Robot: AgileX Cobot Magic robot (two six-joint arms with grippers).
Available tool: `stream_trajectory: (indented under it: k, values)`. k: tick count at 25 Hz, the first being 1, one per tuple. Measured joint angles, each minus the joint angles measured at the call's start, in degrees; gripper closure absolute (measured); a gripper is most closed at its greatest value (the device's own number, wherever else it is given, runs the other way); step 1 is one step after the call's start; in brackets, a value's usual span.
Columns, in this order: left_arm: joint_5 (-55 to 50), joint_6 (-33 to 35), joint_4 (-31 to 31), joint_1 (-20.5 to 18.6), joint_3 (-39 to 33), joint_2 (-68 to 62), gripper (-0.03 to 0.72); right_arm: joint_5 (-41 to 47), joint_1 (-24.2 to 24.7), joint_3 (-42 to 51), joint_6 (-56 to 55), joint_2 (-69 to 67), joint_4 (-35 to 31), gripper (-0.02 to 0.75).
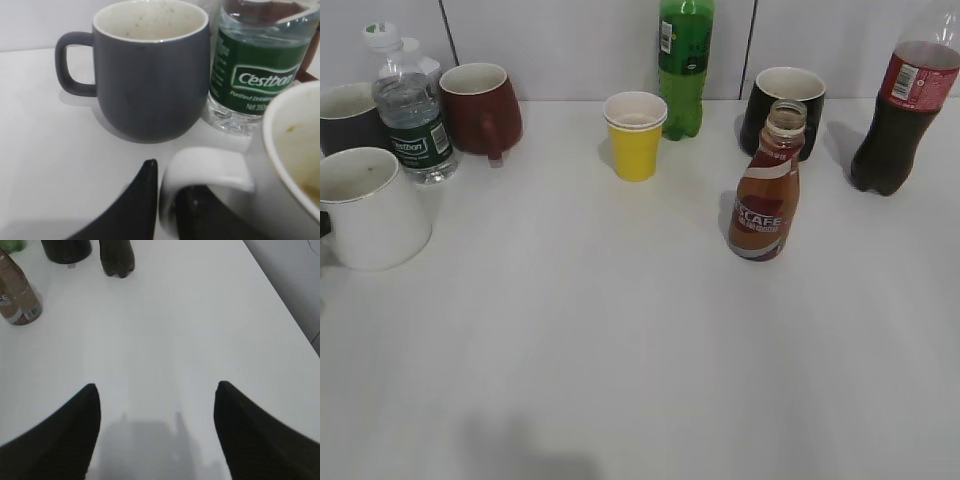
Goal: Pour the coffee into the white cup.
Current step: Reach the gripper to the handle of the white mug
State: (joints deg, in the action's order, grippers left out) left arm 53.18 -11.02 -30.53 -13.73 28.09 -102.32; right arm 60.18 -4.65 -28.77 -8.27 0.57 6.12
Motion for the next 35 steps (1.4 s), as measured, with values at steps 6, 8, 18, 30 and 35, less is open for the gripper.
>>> stream_trajectory:
  k: [6,8,18,30,35]
  values:
    - [1.1,-0.04,-0.65,0.0,0.0,-0.01,0.594,0.0,0.0,0.0,0.0,0.0,0.0,0.186]
    - [1.58,-0.04,-2.23,0.0,0.0,-0.01,0.603,0.0,0.0,0.0,0.0,0.0,0.0,0.186]
    - [2.22,-1.34,-10.82,0.0,0.0,-0.06,0.63,0.0,0.0,0.0,0.0,0.0,0.0,0.186]
    - [2.54,-1.98,-11.75,0.0,0.0,-0.06,0.643,0.0,0.0,0.0,0.0,0.0,0.0,0.186]
    - [3.77,-1.95,-11.09,0.0,0.0,-0.23,0.643,0.0,0.0,0.0,0.0,0.0,0.0,0.186]
